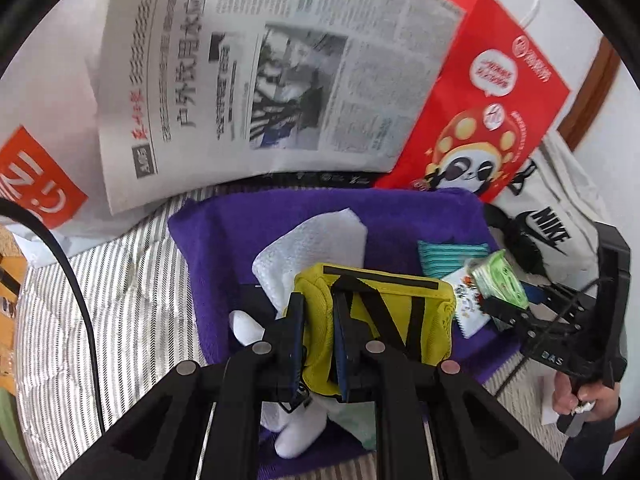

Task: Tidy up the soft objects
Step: 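Lay the yellow bag on the glove while the right tool lays the green pack on the teal cloth, then open both tools and pull them back from the purple towel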

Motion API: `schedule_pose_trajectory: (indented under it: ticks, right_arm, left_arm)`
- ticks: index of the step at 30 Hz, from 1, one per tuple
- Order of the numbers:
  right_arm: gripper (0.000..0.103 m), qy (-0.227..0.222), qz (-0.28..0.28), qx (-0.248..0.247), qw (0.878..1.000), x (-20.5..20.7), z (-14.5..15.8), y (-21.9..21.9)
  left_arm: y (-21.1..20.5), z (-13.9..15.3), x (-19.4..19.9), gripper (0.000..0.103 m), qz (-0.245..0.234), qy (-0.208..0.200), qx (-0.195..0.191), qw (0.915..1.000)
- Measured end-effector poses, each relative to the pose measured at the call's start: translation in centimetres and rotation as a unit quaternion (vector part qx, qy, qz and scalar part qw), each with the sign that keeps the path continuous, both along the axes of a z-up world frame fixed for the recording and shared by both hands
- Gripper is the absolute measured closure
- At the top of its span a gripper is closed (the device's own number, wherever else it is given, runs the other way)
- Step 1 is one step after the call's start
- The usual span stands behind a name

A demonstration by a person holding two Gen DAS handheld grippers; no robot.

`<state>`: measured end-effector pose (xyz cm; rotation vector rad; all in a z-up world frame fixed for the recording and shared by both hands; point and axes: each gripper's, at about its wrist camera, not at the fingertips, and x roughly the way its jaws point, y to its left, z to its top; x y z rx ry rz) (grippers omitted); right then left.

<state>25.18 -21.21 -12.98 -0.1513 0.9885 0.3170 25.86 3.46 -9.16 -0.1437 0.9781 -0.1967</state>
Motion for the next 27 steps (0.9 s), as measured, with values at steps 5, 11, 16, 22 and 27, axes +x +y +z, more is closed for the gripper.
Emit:
schedule_pose_trajectory:
  ticks: [5, 11, 16, 22, 27]
  right_arm:
    - [0.050, 0.013, 0.000, 0.002, 1.000, 0.6, -1.0, 0.1]
    - [0.049, 0.013, 0.006, -0.004, 1.000, 0.8, -1.1, 0.1]
    - [0.042, 0.008, 0.009, -0.002, 1.000, 0.7, -1.1, 0.1]
    - [0.036, 0.023, -0.001, 0.009, 1.000, 0.7, -1.5, 0.0]
    - [0.036, 0.034, -0.010, 0.022, 0.999, 0.6, -1.0, 0.0]
  left_arm:
    - [-0.5, -1.7, 0.9, 0.089, 0.000, 0.016, 0.013, 0.9998]
    - [-0.4, -2.3, 0.7, 0.088, 0.002, 0.021, 0.016, 0.9996]
    - [-0.5, -2.3, 0.4, 0.075, -0.007, 0.024, 0.011, 0.9996]
    - [-0.8, -2.2, -0.9, 0.064, -0.018, 0.026, 0.017, 0.9994]
    - [-0.6, -2.3, -2.0, 0.062, -0.016, 0.031, 0.017, 0.9992]
